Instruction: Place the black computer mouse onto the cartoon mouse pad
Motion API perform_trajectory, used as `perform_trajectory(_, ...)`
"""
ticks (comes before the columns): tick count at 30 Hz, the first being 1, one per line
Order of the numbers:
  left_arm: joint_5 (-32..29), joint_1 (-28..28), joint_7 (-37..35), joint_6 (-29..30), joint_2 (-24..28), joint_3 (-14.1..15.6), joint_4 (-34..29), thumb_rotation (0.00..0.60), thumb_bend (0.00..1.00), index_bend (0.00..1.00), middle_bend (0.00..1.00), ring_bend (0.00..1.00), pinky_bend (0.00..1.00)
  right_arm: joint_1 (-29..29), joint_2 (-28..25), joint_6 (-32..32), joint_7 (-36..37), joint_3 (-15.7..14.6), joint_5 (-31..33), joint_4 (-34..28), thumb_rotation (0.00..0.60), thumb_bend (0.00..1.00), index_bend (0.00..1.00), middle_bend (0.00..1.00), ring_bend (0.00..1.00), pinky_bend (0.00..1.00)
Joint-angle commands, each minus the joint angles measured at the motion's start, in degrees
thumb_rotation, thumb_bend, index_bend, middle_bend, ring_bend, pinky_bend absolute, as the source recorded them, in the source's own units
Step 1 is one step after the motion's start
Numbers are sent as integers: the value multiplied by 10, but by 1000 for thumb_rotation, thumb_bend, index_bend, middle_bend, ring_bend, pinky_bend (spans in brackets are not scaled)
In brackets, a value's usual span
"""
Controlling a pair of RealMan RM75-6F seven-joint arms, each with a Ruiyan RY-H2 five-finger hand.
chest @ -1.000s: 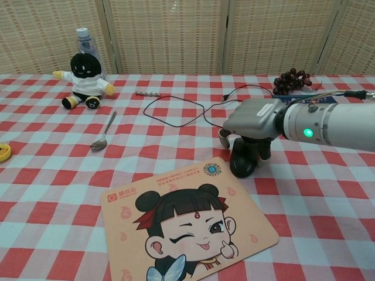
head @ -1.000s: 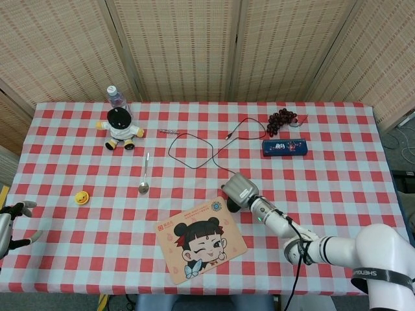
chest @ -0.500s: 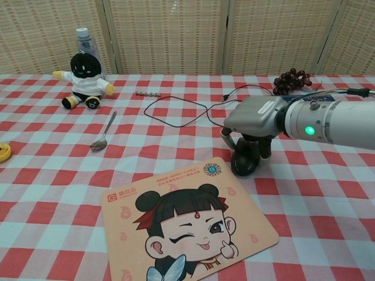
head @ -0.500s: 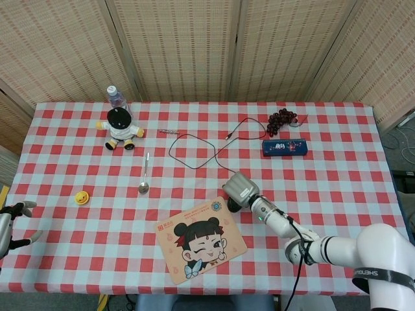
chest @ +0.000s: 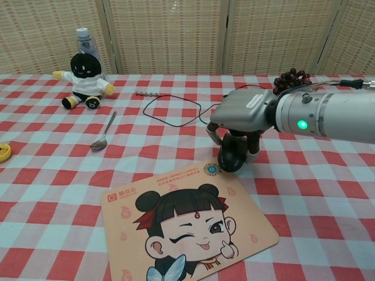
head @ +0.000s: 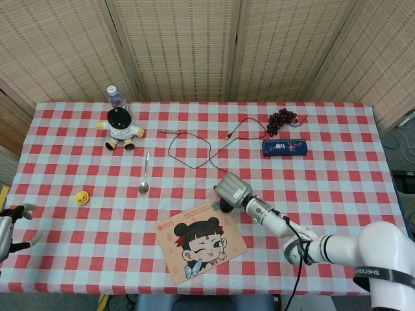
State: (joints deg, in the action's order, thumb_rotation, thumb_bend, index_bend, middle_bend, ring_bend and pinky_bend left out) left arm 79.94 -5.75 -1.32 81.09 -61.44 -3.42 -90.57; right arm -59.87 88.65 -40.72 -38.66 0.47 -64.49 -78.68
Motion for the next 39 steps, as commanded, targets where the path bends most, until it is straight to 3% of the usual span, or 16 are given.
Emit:
perform_trajectory(1,0,1,3,1,0,1,3,600,90,418,472,407,640,-8,11,2,1,0,-22,0,600,262,486,959,904,1000)
perform_trajectory(8,12,2,-5,-1,5,8,4,600,90,418,472,407,640,-16,28,6,12,-9,-76,-11,600,269,487,959,904,1000)
perform_trajectory(22,8,5,-4,-1,10,7,6,600,89,418,472,407,640,-24,36,-34,67,-39,-244,-16,600,285,487,959,904,1000)
perform_trajectory(39,4,5,1,-6,8,7,12,600,90,417,472,407,640,-31,56,-99,175,-80,-401,48,600,288,487,959,904,1000)
